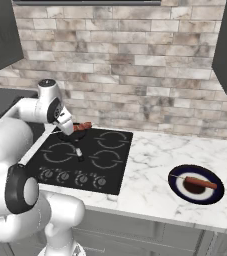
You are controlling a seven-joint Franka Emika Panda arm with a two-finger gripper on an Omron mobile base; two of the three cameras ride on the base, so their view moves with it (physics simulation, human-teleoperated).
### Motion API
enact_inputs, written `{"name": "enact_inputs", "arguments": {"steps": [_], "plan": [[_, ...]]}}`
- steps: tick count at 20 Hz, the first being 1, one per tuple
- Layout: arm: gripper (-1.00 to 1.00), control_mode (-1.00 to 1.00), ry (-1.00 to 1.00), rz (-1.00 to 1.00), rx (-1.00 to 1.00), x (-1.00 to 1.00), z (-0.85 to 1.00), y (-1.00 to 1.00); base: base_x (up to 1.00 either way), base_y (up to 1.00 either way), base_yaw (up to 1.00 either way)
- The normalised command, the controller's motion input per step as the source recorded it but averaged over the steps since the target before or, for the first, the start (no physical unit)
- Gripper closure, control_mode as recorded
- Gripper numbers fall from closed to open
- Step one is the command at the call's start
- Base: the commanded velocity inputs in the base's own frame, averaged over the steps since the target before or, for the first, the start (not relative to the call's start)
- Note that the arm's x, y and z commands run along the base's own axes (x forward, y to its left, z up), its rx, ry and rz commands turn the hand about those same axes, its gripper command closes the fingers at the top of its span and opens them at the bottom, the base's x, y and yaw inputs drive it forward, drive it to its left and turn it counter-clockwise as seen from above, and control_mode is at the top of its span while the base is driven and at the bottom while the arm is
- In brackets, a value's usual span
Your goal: Place the cold items (mushroom and squash) from the fridge in one tupperware on the dining counter. Place the warm items (kebab skewer and hot dog) in the stove area in another tupperware.
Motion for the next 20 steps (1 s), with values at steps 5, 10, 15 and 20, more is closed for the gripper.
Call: {"name": "enact_inputs", "arguments": {"steps": [5,10,15,20], "plan": [[-1.00,-1.00,0.06,-0.10,0.00,0.55,-0.33,0.13,0.00,0.00,0.00],[-1.00,-1.00,0.05,-0.09,0.00,0.49,-0.32,0.10,0.00,0.00,0.00],[-1.00,-1.00,0.01,-0.08,0.00,0.41,-0.26,0.10,0.00,0.00,0.00],[-1.00,-1.00,0.00,-0.07,0.00,0.36,-0.25,0.06,0.00,0.00,0.00]]}}
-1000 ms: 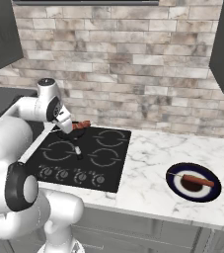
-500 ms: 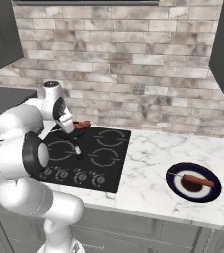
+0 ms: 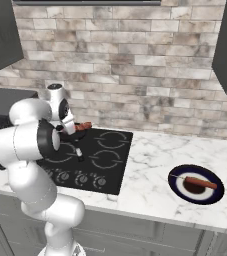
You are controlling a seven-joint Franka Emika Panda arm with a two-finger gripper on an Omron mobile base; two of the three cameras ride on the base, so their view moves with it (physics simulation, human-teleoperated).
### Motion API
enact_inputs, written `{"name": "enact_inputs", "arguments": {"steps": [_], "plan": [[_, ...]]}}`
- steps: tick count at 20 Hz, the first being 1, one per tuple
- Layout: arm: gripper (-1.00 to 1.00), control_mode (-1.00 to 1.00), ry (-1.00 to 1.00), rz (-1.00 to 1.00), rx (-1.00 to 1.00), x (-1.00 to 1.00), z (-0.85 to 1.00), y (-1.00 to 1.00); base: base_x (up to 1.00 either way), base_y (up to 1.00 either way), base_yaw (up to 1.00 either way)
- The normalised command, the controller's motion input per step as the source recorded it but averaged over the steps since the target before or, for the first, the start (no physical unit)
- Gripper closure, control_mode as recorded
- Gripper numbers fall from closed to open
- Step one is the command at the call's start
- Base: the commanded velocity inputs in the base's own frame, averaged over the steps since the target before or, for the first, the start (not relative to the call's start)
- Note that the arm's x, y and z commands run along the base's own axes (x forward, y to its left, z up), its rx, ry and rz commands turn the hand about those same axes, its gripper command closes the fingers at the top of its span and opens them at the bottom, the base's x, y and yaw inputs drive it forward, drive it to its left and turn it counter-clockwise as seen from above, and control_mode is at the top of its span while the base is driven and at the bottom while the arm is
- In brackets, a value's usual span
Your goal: Place the cold items (mushroom and squash) from the fridge in one tupperware on the dining counter. Place the warm items (kebab skewer and hot dog) in the stove area in another tupperware.
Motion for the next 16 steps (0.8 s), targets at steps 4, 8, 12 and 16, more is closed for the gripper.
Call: {"name": "enact_inputs", "arguments": {"steps": [4,8,12,16], "plan": [[-1.00,-1.00,0.00,-0.06,0.00,0.36,-0.27,0.08,0.00,0.00,0.00],[-1.00,-1.00,0.00,-0.06,0.00,0.37,-0.27,0.07,0.00,0.00,0.00],[-1.00,-1.00,0.00,-0.05,0.00,0.41,-0.24,0.09,0.00,0.00,0.00],[-1.00,-1.00,0.00,-0.03,0.00,0.45,-0.19,0.09,0.00,0.00,0.00]]}}
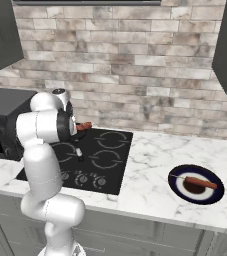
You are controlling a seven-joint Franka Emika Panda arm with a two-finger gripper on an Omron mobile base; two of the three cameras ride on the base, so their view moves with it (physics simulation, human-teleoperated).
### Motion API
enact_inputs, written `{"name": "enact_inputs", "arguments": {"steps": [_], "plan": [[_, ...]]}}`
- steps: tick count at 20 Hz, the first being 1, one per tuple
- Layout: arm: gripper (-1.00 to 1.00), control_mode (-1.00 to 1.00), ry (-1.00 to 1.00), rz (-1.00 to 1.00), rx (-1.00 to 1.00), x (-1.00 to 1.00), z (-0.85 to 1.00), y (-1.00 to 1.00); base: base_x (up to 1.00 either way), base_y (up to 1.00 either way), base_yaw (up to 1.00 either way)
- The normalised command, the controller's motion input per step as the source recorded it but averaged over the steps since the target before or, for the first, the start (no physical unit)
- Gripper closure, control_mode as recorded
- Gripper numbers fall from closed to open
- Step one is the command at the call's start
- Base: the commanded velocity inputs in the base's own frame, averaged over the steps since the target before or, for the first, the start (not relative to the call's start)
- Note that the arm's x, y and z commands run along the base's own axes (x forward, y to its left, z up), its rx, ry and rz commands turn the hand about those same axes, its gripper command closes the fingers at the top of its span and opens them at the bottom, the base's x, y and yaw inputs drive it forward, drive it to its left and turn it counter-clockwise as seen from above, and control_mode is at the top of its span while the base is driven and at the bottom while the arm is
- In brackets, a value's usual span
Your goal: Place the cold items (mushroom and squash) from the fridge in one tupperware on the dining counter. Place the warm items (kebab skewer and hot dog) in the stove area in another tupperware.
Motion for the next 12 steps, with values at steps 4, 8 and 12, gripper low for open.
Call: {"name": "enact_inputs", "arguments": {"steps": [4,8,12], "plan": [[-1.00,-1.00,0.00,-0.02,0.00,0.47,-0.17,0.12,0.00,0.00,0.00],[-1.00,-1.00,0.00,-0.01,0.00,0.42,-0.23,0.11,0.00,0.00,0.00],[-1.00,-1.00,0.00,-0.01,0.00,0.42,-0.25,0.11,0.00,0.00,0.00]]}}
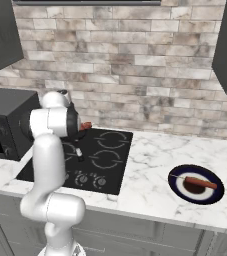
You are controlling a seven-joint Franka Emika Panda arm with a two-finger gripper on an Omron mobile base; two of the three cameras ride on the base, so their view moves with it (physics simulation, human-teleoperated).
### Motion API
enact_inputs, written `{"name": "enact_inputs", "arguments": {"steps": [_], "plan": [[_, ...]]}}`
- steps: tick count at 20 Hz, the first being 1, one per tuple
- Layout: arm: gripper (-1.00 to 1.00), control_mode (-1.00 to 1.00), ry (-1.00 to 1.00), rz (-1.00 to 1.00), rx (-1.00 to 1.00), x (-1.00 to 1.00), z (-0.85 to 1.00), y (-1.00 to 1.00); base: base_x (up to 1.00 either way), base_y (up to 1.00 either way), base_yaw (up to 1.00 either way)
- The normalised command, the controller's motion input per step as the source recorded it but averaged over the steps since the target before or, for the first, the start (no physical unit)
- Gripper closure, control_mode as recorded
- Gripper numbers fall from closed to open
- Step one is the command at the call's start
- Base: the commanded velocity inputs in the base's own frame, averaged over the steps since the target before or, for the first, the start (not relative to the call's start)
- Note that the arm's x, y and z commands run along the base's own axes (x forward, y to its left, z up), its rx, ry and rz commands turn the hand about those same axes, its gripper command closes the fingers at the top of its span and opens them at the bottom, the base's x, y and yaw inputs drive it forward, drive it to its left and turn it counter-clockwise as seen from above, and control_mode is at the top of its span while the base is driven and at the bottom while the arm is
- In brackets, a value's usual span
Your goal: Place the cold items (mushroom and squash) from the fridge in one tupperware on the dining counter. Place the warm items (kebab skewer and hot dog) in the stove area in another tupperware.
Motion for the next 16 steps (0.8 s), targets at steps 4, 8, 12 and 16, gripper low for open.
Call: {"name": "enact_inputs", "arguments": {"steps": [4,8,12,16], "plan": [[-1.00,-1.00,0.00,-0.01,0.00,0.38,-0.21,0.11,0.00,0.00,0.00],[-1.00,-1.00,0.00,0.00,0.00,0.26,-0.19,0.08,0.00,0.00,0.00],[-1.00,-1.00,0.00,0.00,0.00,0.20,-0.22,0.05,0.00,0.00,0.00],[-1.00,-1.00,0.00,0.00,0.00,0.01,-0.30,0.00,0.00,0.00,0.00]]}}
